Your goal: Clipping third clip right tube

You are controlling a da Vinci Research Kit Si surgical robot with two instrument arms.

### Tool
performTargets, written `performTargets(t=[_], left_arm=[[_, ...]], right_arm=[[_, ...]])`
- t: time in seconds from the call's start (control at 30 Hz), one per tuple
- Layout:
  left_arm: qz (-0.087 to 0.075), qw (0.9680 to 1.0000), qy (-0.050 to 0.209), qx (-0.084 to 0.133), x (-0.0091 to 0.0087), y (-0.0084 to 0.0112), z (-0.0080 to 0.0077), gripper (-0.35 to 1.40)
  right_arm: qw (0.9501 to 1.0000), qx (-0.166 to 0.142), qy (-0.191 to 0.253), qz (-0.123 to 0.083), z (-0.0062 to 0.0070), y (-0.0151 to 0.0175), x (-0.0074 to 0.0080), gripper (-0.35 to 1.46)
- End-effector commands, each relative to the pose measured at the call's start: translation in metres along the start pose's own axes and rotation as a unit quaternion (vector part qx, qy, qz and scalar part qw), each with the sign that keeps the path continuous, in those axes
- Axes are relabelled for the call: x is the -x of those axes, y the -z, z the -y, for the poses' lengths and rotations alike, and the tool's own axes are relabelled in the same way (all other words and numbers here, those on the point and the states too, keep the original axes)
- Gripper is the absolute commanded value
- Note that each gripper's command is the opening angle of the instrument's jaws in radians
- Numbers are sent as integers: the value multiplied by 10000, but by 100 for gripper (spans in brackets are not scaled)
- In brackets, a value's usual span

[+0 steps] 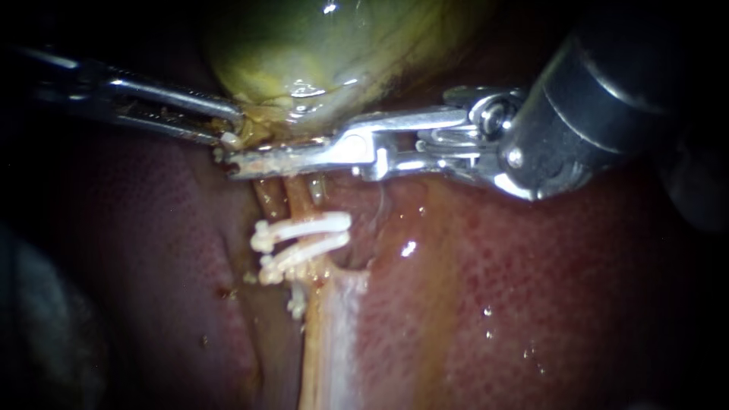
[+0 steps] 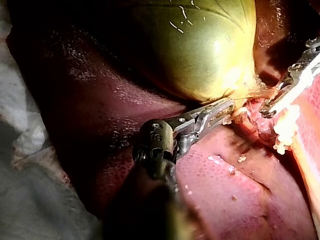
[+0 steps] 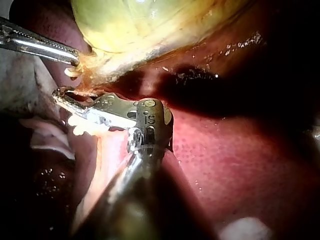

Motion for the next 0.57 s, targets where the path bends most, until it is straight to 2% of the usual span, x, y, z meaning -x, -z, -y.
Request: performTargets(t=[0.03, 0.57], left_arm=[[0, 10000, 0, 0, 0, 0, 0, -35], [0, 10000, 0, 0, 0, 0, 0, -35]], right_arm=[[10000, 2, 16, 3, -1, 1, 0, -35], [10000, 3, 25, 7, -3, 2, 2, -35]])
